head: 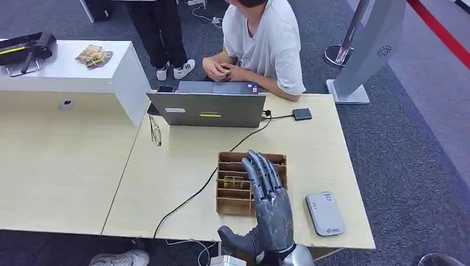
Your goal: Pass the card to the sensor for recognition and then transmit it.
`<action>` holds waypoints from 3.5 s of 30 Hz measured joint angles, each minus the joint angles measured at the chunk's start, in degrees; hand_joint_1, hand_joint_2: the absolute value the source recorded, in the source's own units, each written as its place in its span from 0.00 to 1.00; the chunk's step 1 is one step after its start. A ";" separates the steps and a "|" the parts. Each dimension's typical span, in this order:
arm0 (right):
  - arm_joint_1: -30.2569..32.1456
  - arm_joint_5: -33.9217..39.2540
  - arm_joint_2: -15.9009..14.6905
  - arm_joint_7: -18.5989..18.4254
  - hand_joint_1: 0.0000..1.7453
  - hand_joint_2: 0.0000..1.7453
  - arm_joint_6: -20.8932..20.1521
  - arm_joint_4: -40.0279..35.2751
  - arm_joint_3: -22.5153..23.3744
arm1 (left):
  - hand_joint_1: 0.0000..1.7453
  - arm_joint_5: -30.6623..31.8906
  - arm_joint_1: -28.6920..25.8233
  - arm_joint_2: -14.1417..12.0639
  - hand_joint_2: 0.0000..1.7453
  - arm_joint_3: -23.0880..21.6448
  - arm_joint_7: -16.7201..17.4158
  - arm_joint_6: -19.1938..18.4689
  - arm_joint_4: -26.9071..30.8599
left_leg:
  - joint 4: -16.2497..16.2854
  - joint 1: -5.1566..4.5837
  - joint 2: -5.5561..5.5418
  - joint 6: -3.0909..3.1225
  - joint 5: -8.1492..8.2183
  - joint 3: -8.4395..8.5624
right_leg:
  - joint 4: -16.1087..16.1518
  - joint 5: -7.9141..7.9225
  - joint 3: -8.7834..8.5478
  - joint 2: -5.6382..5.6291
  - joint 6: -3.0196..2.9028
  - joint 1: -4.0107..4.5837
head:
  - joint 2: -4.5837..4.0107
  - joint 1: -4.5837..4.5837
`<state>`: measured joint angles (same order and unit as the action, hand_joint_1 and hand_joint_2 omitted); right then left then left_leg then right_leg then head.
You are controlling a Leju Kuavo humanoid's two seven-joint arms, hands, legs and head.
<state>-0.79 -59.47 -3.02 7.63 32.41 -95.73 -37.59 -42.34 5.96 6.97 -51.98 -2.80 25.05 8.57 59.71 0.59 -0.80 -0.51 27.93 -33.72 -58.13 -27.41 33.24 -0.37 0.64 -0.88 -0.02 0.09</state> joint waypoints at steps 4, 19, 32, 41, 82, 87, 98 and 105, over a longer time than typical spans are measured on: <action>0.21 0.94 0.00 0.85 0.00 0.00 0.09 -0.22 0.02 | 0.00 -0.20 0.00 0.00 0.00 0.00 -0.07 0.15 0.00 | 0.00 0.00 0.00 0.00 0.00 0.00 | 0.00 0.00 0.00 0.00 0.00 0.00 | 0.00 -0.02; 1.38 13.32 -0.02 5.94 0.00 0.00 -3.56 -0.39 0.39 | 0.00 -0.90 -0.01 0.00 0.00 0.00 -0.81 0.30 0.00 | 0.00 0.00 0.00 0.00 0.00 0.00 | 0.00 0.00 0.00 0.00 0.00 0.00 | 0.00 -0.02; 3.90 29.50 0.00 11.12 0.00 0.00 -11.50 -0.63 1.79 | 0.00 -1.24 -0.01 -0.02 0.00 0.00 -0.92 0.52 0.00 | 0.00 0.00 0.00 0.00 0.00 0.00 | 0.00 0.00 0.00 0.00 0.00 0.00 | 0.00 -0.02; 4.50 29.66 0.00 11.21 0.00 0.00 -11.41 -0.70 2.34 | 0.00 -1.29 -0.01 -0.02 0.00 0.00 -0.92 0.59 0.00 | 0.00 0.00 0.00 0.00 0.00 0.00 | 0.00 0.00 0.00 0.00 0.00 0.00 | 0.00 -0.02; 5.03 9.02 0.00 2.49 0.00 1.00 -2.16 1.14 4.22 | 0.00 -1.11 0.00 0.00 0.00 -0.11 -0.81 0.35 0.00 | 0.00 0.00 0.00 0.00 0.00 0.00 | 0.00 0.00 0.00 0.00 0.00 0.00 | 0.00 -0.02; 5.02 6.95 0.09 1.42 0.00 1.00 -1.97 1.36 4.46 | 0.00 -1.11 0.09 0.00 0.00 -1.01 -0.74 0.33 0.00 | 0.00 0.00 0.00 0.00 0.00 -0.01 | 0.00 0.00 0.00 0.00 0.00 0.00 | 0.00 -0.02; 3.26 2.80 0.11 -1.14 0.00 1.00 -2.16 3.61 5.44 | 0.00 -0.48 0.23 0.02 0.00 -2.10 0.20 -0.31 0.00 | 0.00 0.00 0.00 0.00 0.00 0.00 | 0.00 0.00 -0.01 0.00 0.00 0.00 | 0.00 -0.02; 1.01 0.26 0.77 -3.37 0.00 1.00 -2.62 7.41 6.45 | 0.00 0.31 0.33 0.09 0.00 -3.08 0.31 -0.88 0.00 | 0.00 0.00 0.00 0.00 0.00 0.00 | 0.00 0.01 -0.01 0.00 0.00 0.00 | 0.00 -0.02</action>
<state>0.22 -59.21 -2.25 4.26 29.79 -88.32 -31.15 -42.03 6.29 7.06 -55.06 -2.49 24.17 8.57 59.71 0.59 -0.80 -0.51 27.93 -33.72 -58.14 -27.41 33.23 -0.37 0.64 -0.88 -0.02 0.07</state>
